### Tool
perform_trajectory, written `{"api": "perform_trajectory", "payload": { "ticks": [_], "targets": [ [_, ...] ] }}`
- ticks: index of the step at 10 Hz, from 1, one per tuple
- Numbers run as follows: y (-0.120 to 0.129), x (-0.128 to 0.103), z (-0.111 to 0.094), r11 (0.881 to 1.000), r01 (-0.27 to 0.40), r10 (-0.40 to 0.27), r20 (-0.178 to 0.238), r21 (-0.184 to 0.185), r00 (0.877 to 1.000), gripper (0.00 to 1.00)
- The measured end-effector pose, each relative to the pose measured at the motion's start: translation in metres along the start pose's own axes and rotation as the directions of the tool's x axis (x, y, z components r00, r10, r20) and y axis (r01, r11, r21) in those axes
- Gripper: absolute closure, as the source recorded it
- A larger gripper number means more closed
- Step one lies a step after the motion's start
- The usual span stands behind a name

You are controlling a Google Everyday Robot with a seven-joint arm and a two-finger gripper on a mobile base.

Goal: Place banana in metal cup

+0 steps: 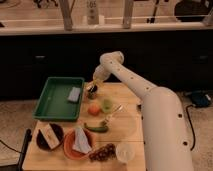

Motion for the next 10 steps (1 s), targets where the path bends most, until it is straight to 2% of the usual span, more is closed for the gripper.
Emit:
{"api": "perform_trajectory", "payload": {
  "ticks": [4, 6, 10],
  "targets": [
    [0.004, -0.008, -0.011, 1.000, 0.000, 0.000, -0.006, 0.025, 1.000, 0.38],
    [0.007, -0.009, -0.017, 1.000, 0.003, -0.002, -0.007, 0.030, 1.000, 0.21],
    [0.007, -0.011, -0.021, 0.999, 0.013, -0.013, 0.003, 0.034, 1.000, 0.20]
  ]
}}
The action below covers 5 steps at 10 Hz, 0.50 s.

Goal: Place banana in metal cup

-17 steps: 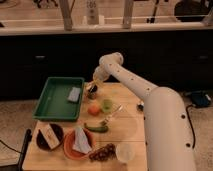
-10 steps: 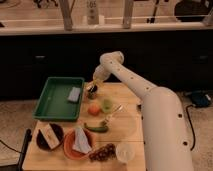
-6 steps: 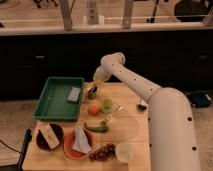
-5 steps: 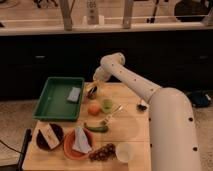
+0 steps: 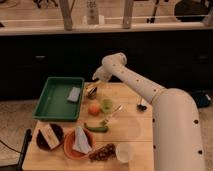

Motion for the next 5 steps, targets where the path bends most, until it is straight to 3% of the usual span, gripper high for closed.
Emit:
{"api": "perform_trajectory", "payload": {
  "ticks": [5],
  "targets": [
    [-0.0018, -0.0018, -0.0021, 1.000, 0.015, -0.015, 0.016, 0.002, 1.000, 0.20]
  ]
}}
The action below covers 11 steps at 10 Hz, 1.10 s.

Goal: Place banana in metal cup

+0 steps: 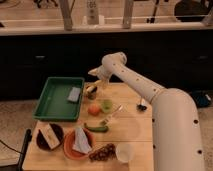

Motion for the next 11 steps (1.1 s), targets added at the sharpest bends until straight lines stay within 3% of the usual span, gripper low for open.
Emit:
{"api": "perform_trajectory", "payload": {
  "ticks": [11],
  "targets": [
    [0.0022, 0.0003, -0.0028, 1.000, 0.018, -0.018, 0.013, 0.003, 1.000, 0.20]
  ]
}}
